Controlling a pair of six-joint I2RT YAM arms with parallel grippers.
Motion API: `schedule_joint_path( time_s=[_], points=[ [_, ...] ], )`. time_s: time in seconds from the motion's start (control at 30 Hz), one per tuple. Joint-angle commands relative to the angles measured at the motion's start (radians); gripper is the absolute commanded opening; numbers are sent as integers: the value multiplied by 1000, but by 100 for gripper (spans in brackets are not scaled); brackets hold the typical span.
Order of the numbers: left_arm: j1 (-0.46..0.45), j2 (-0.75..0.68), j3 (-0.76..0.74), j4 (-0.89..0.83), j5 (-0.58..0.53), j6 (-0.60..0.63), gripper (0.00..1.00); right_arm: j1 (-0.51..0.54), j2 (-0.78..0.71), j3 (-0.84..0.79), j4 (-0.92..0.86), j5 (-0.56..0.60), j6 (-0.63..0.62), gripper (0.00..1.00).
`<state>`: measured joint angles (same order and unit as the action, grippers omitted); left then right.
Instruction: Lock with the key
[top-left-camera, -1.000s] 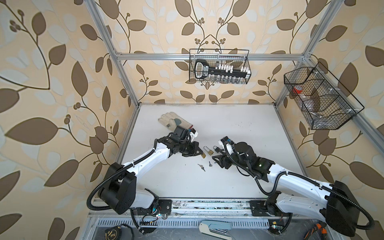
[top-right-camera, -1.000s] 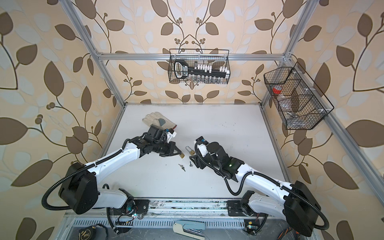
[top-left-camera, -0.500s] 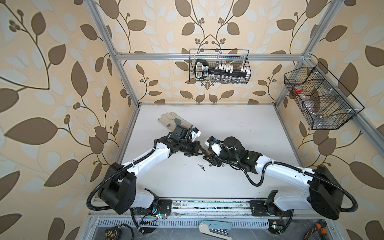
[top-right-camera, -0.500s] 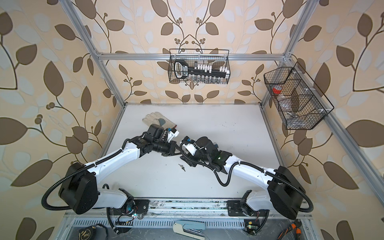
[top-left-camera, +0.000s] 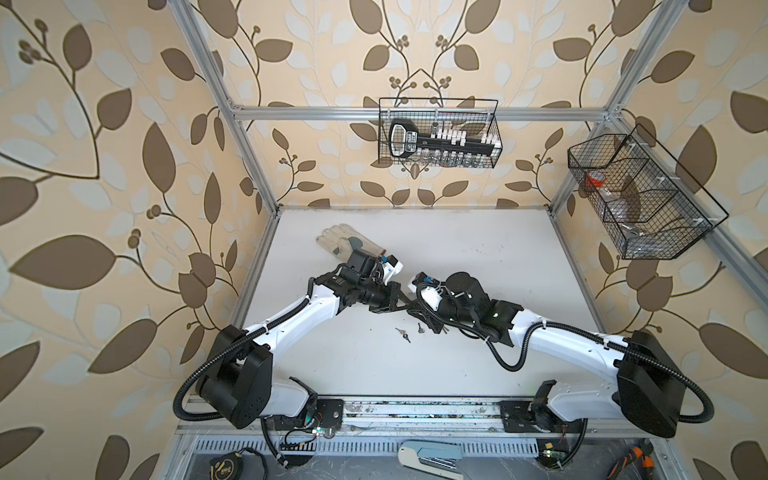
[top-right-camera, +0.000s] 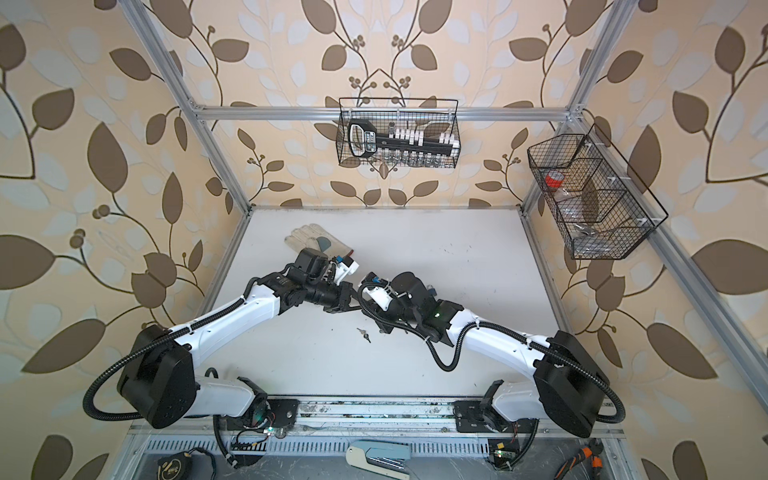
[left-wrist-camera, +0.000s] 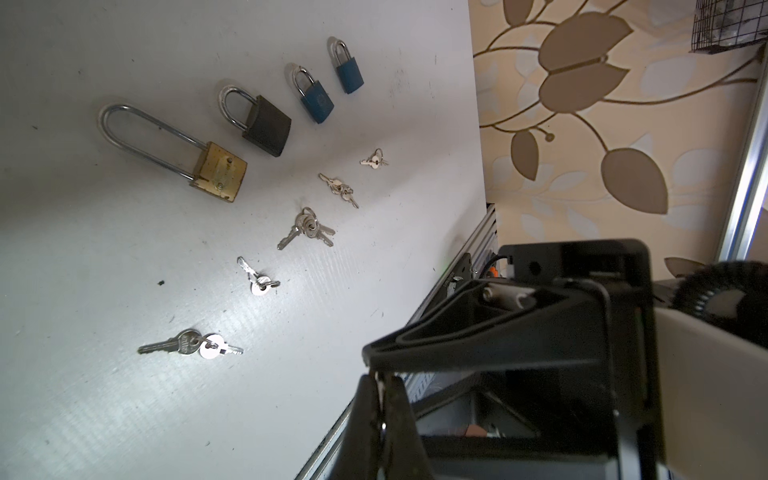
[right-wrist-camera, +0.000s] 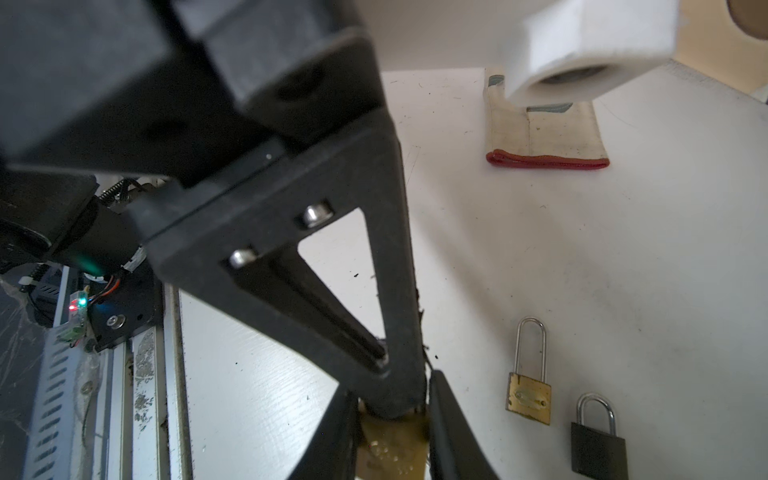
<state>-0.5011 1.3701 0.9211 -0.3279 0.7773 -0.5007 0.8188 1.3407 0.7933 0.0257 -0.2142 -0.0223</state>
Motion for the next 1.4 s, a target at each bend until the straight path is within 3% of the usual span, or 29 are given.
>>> schedule_joint_path(
  time_s=[0.0,0.23,0.27,0.3,0.37,0.47,0.67,0.83,0.87,0.93,1.13,1.37],
  points=[
    [7,-43,50,16,42,22,0,0,11,24,-15,4,14,17],
    [7,-52,64,15,33,13,0,-1,-17,11,-16,20,31,0],
    [7,-55,63,19,26,7,5,-2,-23,8,-15,22,34,0],
    [7,-62,60,25,15,-1,16,-2,-31,2,-16,24,41,0],
    [7,-84,51,33,-35,-15,27,-3,-47,-13,-9,27,61,0],
    [9,-127,40,5,-179,-33,50,-10,-66,-46,17,40,96,0],
    [57,-222,-12,-99,-441,-64,67,-22,-24,-49,13,79,140,0],
    [122,-350,-100,-167,-568,-98,82,-20,130,67,-107,150,164,0],
    [140,-387,-126,-171,-574,-108,92,-17,171,101,-134,154,163,0],
    [173,-466,-175,-175,-591,-131,99,-4,239,157,-163,157,158,0],
    [229,-665,-253,-252,-679,-160,99,24,438,351,-284,231,162,0],
    [233,-680,-255,-292,-692,-159,99,32,587,483,-374,301,179,0]
  ],
)
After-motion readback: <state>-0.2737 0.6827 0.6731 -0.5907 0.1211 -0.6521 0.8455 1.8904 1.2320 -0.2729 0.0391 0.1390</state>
